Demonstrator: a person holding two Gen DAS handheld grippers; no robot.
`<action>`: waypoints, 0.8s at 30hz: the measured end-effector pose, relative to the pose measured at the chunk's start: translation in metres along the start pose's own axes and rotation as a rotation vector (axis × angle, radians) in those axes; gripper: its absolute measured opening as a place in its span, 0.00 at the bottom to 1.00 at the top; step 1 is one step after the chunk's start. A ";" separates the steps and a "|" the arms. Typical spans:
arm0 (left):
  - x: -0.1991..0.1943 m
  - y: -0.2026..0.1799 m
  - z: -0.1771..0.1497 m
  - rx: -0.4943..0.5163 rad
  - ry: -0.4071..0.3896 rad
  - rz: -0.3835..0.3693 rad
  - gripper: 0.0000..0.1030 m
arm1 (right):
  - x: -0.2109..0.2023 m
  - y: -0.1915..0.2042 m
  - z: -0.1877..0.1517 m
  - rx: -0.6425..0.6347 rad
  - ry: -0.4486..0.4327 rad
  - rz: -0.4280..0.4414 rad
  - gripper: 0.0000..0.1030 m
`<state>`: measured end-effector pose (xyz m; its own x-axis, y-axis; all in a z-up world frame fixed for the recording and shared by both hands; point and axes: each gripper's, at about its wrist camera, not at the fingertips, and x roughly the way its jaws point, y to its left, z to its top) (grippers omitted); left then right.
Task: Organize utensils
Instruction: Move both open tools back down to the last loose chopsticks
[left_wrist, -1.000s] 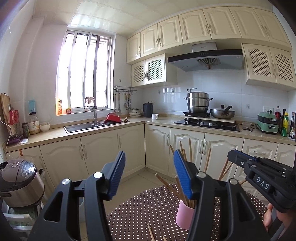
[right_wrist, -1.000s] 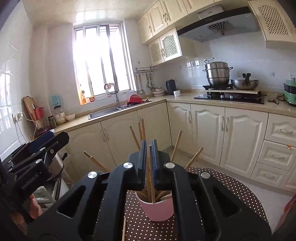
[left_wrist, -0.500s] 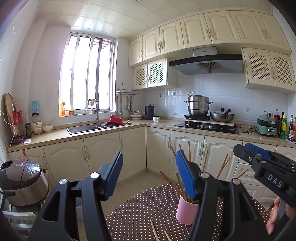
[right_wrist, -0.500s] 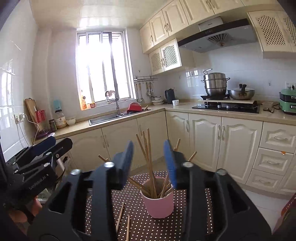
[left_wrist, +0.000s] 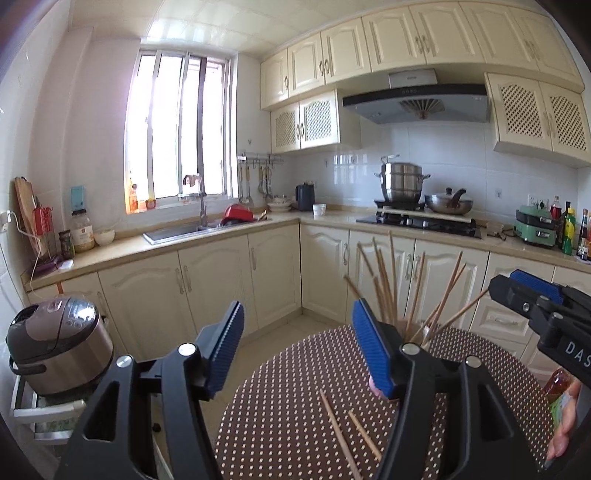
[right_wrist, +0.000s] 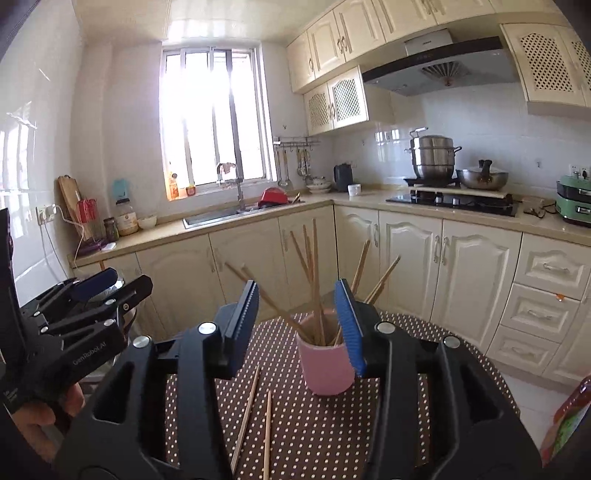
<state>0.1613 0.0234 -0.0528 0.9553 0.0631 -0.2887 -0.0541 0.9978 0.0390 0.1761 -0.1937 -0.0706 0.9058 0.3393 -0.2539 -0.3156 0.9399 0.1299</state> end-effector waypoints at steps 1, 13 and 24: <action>0.003 0.003 -0.005 -0.001 0.024 -0.002 0.59 | 0.003 0.002 -0.006 0.000 0.019 0.003 0.41; 0.047 0.028 -0.063 -0.018 0.287 -0.002 0.59 | 0.049 0.022 -0.067 -0.034 0.235 0.021 0.41; 0.077 0.026 -0.095 0.000 0.411 -0.004 0.59 | 0.108 0.035 -0.116 -0.051 0.463 0.031 0.41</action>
<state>0.2064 0.0561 -0.1650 0.7600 0.0631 -0.6468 -0.0510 0.9980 0.0375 0.2303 -0.1200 -0.2045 0.6779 0.3374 -0.6532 -0.3643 0.9259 0.1001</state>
